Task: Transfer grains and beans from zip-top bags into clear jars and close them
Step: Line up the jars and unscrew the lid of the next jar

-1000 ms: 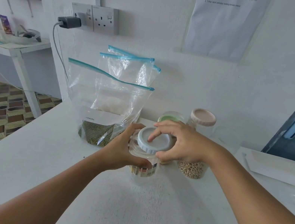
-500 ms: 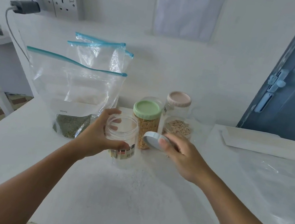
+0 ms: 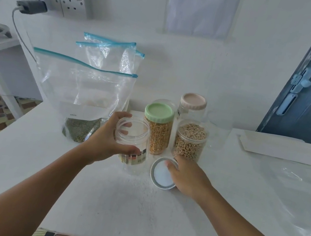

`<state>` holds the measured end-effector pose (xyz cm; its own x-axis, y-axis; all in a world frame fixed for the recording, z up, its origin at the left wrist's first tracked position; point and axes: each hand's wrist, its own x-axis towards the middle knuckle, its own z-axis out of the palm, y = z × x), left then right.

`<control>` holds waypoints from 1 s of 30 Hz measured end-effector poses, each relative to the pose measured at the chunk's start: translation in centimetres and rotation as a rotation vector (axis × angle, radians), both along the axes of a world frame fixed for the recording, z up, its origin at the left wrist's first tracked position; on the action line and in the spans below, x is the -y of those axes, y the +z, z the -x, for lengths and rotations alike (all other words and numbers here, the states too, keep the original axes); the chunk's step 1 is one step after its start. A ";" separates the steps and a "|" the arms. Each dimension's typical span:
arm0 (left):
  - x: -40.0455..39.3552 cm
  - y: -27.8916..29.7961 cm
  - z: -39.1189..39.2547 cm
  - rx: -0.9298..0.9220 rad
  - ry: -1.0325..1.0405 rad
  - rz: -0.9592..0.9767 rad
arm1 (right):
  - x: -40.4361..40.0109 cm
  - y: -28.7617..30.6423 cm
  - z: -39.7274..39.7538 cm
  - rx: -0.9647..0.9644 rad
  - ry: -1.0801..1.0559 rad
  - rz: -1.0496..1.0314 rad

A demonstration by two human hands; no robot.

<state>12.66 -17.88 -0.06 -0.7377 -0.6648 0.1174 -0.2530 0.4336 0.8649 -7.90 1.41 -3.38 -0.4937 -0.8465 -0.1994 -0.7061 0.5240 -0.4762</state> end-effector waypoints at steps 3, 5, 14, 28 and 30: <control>0.0 0.1 0.0 0.011 0.002 0.001 | -0.1 0.9 -0.6 -0.187 0.044 0.000; 0.0 0.2 -0.1 0.018 0.000 -0.003 | 0.2 2.0 -1.2 -0.237 0.071 0.151; 0.4 1.8 -1.2 0.073 -0.073 -0.066 | 4.3 7.1 -3.7 0.148 0.205 0.449; 2.5 5.9 -3.4 0.203 -0.151 -0.044 | 6.4 8.7 -3.8 0.103 0.182 0.529; 3.4 8.5 -4.0 0.208 -0.130 0.068 | 7.5 10.0 -3.5 0.098 0.139 0.586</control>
